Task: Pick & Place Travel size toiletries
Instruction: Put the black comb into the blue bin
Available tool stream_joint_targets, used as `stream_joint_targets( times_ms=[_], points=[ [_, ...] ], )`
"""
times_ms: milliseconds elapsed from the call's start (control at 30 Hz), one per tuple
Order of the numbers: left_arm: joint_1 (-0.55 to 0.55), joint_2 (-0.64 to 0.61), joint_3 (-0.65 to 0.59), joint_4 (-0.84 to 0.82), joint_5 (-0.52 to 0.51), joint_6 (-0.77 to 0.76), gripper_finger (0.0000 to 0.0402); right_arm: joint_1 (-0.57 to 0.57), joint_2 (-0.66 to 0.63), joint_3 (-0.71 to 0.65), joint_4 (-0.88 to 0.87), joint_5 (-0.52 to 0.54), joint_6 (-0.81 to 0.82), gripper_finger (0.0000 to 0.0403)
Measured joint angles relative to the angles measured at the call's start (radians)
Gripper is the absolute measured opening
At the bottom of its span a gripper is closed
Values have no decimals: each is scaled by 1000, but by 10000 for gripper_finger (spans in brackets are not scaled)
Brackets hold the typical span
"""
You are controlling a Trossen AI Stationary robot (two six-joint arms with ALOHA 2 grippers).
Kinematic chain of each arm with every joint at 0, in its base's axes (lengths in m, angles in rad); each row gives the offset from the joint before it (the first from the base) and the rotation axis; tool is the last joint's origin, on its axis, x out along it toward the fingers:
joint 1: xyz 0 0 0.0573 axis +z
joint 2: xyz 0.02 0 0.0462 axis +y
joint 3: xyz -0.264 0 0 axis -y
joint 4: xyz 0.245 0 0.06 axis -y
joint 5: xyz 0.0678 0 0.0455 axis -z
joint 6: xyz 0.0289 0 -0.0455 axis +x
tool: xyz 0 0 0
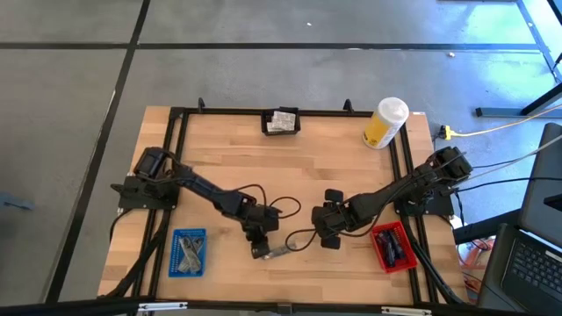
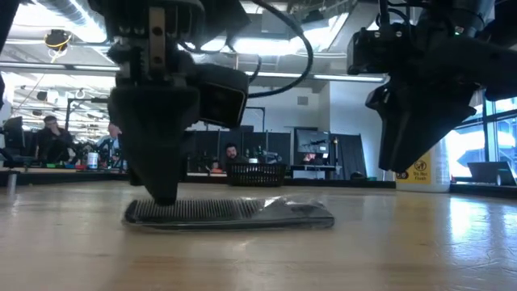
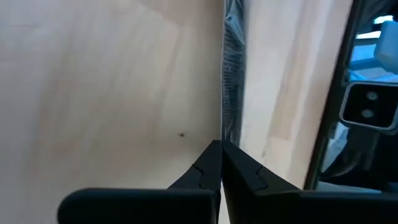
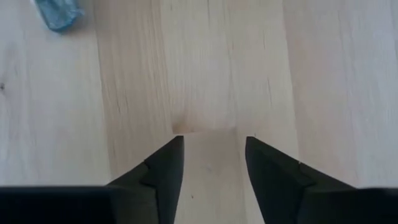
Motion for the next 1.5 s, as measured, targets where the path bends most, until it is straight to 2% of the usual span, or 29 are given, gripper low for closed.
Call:
stream_joint_targets(
  times_ms=[200, 500, 767, 1033, 1267, 1500],
  points=[
    [-16, -41, 3, -17, -9, -20, 2, 0, 0, 0, 1, 5, -2, 153],
    [-26, -194, 4, -185, -136, -55, 1, 0, 0, 0, 8, -2, -6, 139],
    [-65, -267, 4, -293, -208, -129, 1, 0, 0, 0, 9, 6, -33, 147],
    [-142, -344, 4, -400, -316, -288, 1, -26, 0, 0, 8, 22, -51, 143],
    [-241, -407, 5, -509, -434, -477, 1, -112, 0, 0, 3, 25, -119, 112],
    [-372, -462, 5, -569, -546, -729, 2, -209, 0, 0, 11, 24, -229, 91]
  ],
)
